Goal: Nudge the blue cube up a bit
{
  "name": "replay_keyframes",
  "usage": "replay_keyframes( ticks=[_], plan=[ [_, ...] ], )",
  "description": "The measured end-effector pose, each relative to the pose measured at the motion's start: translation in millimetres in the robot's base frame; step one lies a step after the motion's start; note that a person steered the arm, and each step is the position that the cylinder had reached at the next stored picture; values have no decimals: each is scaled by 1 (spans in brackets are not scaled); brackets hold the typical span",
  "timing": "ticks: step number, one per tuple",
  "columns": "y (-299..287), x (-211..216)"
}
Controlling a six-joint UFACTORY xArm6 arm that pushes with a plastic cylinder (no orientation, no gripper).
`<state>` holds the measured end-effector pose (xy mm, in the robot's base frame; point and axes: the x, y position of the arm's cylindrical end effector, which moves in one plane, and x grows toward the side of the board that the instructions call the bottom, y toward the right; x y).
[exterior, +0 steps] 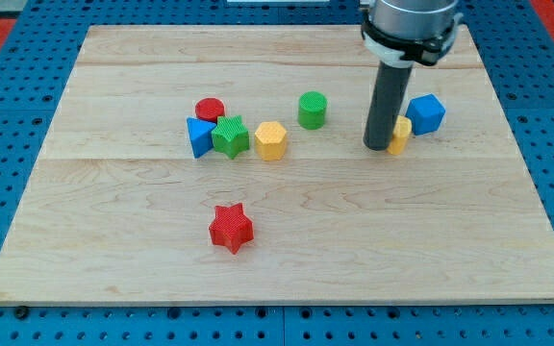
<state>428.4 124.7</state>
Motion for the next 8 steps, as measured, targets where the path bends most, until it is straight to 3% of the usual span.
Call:
replay_keyframes(
  ticks=[2,4,5,7,8],
  plan=[
    [43,10],
    [-5,-9],
    [-4,-42],
    [19,-154],
    [89,-151]
  ],
)
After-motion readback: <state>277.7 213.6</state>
